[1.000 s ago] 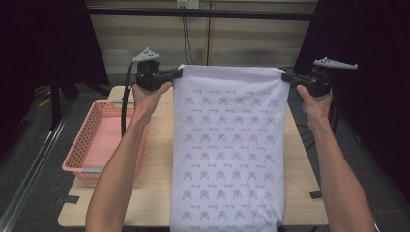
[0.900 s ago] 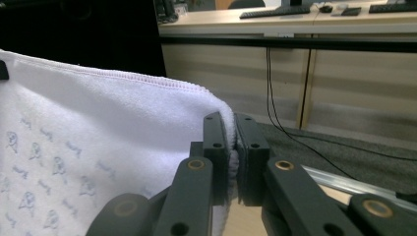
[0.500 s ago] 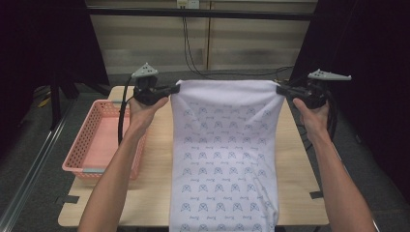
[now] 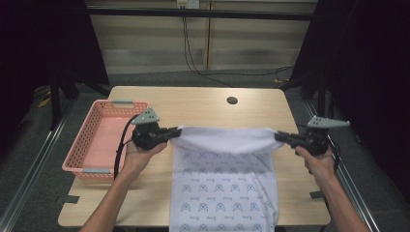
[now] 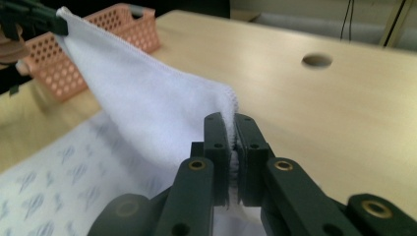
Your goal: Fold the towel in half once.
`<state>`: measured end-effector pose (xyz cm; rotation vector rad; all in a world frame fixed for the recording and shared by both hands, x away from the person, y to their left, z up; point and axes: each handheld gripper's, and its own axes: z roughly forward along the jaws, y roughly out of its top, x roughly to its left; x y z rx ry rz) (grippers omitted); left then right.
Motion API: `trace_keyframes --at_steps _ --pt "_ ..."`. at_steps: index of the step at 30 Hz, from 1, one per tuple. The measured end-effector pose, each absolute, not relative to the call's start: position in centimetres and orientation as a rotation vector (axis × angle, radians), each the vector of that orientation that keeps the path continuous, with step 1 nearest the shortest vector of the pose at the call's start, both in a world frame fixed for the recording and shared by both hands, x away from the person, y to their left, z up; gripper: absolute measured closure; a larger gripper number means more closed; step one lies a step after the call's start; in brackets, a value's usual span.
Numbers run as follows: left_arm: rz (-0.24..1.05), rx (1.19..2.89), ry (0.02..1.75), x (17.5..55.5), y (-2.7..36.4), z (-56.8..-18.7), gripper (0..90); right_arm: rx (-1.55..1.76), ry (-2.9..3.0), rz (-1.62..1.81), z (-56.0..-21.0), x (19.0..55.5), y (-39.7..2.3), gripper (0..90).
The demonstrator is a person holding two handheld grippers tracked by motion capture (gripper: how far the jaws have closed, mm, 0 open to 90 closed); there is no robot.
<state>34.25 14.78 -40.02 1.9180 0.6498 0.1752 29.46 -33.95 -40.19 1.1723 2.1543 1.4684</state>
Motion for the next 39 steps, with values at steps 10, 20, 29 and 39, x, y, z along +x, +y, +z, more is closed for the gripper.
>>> trace_keyframes --at_steps 10,20,29,39 --pt "0.05 2.098 0.696 28.3 15.4 -46.1 87.0 1.267 2.359 1.363 -46.4 23.2 -33.3 85.6" --pt "-0.07 2.233 0.681 27.1 14.1 -49.3 86.8 1.291 2.54 1.147 -49.6 21.7 -31.9 85.5" --pt "0.043 2.242 0.731 28.9 13.5 -49.6 86.5 1.308 2.506 1.157 -49.8 22.5 -32.0 85.6" --pt "0.099 2.217 0.8 32.3 12.7 -49.8 86.6 1.34 2.457 1.158 -49.9 23.8 -32.7 85.4"
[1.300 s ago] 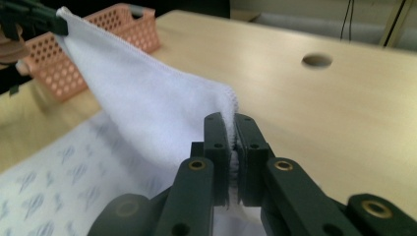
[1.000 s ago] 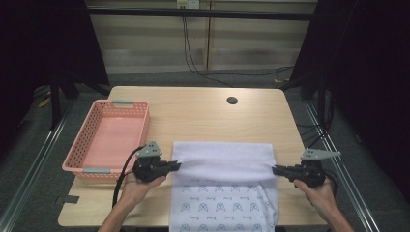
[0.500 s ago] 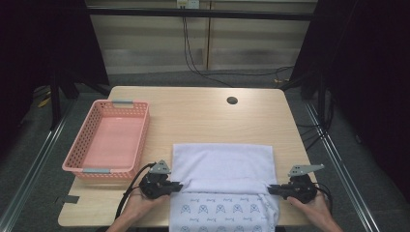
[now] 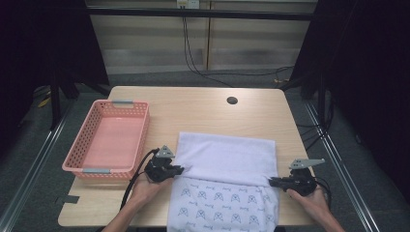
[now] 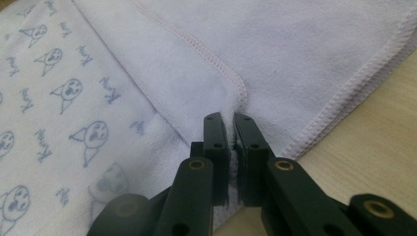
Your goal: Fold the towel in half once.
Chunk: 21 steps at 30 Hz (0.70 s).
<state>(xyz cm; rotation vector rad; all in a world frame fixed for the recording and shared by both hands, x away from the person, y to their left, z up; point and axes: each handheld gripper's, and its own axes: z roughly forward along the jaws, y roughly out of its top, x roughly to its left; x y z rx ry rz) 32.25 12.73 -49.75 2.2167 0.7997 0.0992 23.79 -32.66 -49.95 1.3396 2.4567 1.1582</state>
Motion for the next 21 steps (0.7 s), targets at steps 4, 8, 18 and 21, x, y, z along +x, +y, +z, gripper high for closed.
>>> trace_keyframes --at_steps 4,8,18,21 --pt "0.105 2.211 0.813 33.3 12.6 -49.8 86.6 1.353 2.438 1.152 -50.0 24.5 -32.7 85.4" --pt "0.118 2.185 0.841 34.3 12.5 -50.0 86.6 1.367 2.419 1.15 -50.0 25.6 -32.8 85.4" --pt "0.169 2.207 0.91 37.6 11.6 -49.7 86.5 1.4 2.364 1.138 -50.2 29.6 -33.2 85.4" --pt "0.185 2.197 0.936 38.6 11.4 -49.7 86.5 1.408 2.354 1.121 -50.2 30.6 -33.0 85.3"
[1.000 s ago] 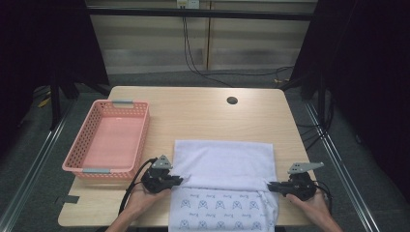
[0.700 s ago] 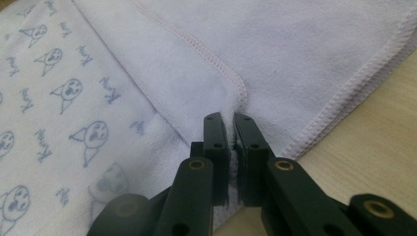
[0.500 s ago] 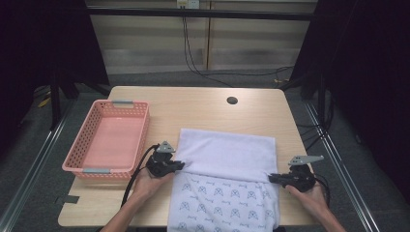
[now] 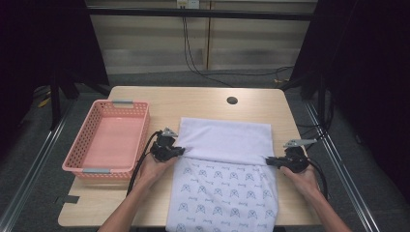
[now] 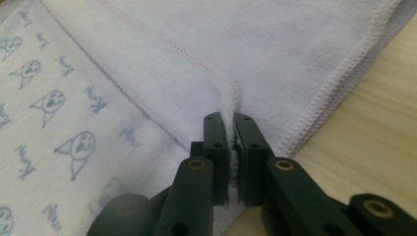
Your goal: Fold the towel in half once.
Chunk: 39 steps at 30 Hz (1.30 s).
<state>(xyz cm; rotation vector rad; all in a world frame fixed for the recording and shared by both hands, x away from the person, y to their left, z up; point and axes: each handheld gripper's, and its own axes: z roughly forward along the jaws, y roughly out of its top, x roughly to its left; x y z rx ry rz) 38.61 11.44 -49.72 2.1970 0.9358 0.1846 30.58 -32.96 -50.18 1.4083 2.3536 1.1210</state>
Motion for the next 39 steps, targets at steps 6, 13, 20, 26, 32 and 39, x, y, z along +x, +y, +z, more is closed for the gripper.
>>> trace_keyframes --at_steps 6,13,20,26,32,39 --pt "0.232 2.223 0.959 39.9 11.2 -49.5 86.6 1.396 2.356 1.115 -50.1 31.6 -32.5 85.0" --pt "0.255 2.209 0.99 41.6 11.1 -49.6 86.7 1.382 2.362 1.125 -50.2 32.5 -32.0 84.7" --pt "0.263 2.177 1.03 43.3 11.1 -49.7 86.6 1.406 2.322 1.098 -50.3 35.1 -32.0 84.8" --pt "0.298 2.192 1.064 44.4 11.5 -49.6 86.7 1.438 2.271 1.122 -50.6 37.7 -31.5 84.5" --pt "0.292 2.165 1.089 45.4 11.7 -49.7 86.7 1.497 2.221 1.092 -50.6 40.2 -31.4 83.7" --pt "0.271 2.115 1.104 46.8 11.7 -50.1 86.7 1.515 2.189 1.041 -50.5 42.5 -31.3 84.6"
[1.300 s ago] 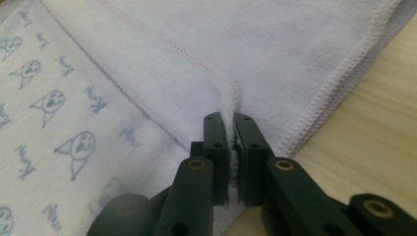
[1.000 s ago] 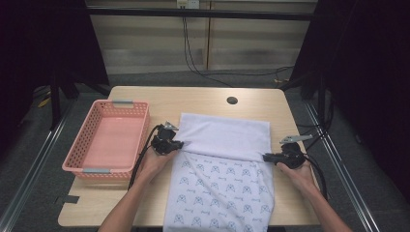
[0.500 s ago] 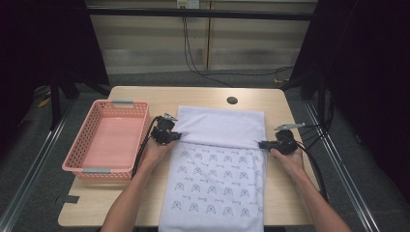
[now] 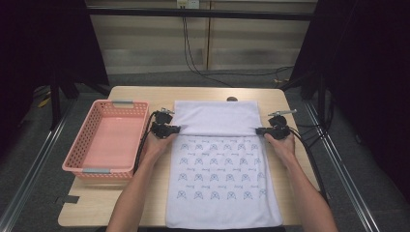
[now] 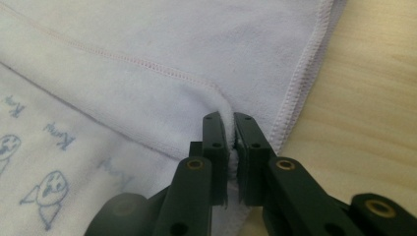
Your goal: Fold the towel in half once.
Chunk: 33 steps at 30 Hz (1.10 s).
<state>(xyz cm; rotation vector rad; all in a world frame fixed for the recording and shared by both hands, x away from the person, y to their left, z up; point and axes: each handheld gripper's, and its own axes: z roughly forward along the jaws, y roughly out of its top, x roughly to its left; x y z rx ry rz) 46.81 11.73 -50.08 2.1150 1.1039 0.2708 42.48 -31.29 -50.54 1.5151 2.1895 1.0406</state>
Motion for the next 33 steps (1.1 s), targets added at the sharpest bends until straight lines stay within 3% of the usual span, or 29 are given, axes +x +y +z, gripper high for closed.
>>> trace_keyframes --at_steps 8,16,33 --pt "0.215 2.028 1.092 47.0 11.9 -49.3 87.3 1.528 2.127 1.154 -50.2 43.3 -32.1 86.0" --pt "0.227 1.875 0.957 45.3 13.1 -43.2 87.3 1.409 2.025 1.345 -43.7 42.3 -34.1 86.0" --pt "0.324 1.809 0.678 38.2 15.0 -32.9 87.2 1.16 1.973 1.506 -33.3 35.4 -35.0 86.0"
